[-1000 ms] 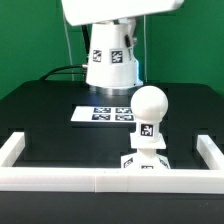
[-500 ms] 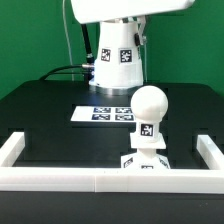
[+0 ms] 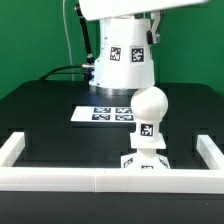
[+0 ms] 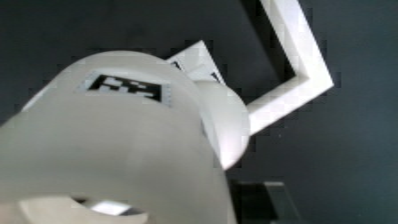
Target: Assemble lamp
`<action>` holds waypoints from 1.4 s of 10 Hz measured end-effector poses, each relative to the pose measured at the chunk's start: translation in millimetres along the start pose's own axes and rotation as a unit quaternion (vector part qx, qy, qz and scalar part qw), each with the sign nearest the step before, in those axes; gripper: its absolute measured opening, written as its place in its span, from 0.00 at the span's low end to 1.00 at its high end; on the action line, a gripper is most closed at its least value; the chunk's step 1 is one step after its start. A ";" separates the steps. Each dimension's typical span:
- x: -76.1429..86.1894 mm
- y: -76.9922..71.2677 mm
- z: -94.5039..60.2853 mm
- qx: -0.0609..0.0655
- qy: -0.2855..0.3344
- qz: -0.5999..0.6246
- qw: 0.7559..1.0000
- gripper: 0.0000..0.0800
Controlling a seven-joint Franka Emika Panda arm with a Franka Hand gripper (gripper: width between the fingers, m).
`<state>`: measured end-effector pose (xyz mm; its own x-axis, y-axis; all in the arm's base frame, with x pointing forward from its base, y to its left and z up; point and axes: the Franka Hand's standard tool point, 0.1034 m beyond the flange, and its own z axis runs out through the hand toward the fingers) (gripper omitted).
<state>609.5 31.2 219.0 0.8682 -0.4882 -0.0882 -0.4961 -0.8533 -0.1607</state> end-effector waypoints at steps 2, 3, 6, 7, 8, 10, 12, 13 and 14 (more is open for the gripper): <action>-1.2 -13.4 8.6 -0.001 0.000 0.008 1.000 0.06; -3.5 -19.7 16.2 -0.003 0.001 0.007 1.000 0.06; -6.2 -30.2 41.6 -0.008 0.006 -0.004 1.000 0.06; -7.1 -30.9 49.7 -0.012 0.005 -0.008 1.000 0.06; -6.5 -29.2 57.0 -0.015 0.004 -0.008 1.000 0.06; -6.1 -23.8 69.2 -0.020 0.007 -0.010 1.000 0.06; -8.9 -14.6 78.4 -0.023 0.009 -0.009 1.000 0.06; -8.2 -13.3 79.0 -0.023 0.011 -0.009 1.000 0.06; -7.1 -12.8 78.9 -0.022 0.014 -0.009 1.000 0.06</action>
Offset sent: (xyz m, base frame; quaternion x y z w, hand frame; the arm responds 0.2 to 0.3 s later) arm 0.0160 0.0249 -0.0229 -0.0099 0.0335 -0.0175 0.9992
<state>609.9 60.0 144.1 0.8771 -0.4769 -0.0579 -0.4803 -0.8691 -0.1178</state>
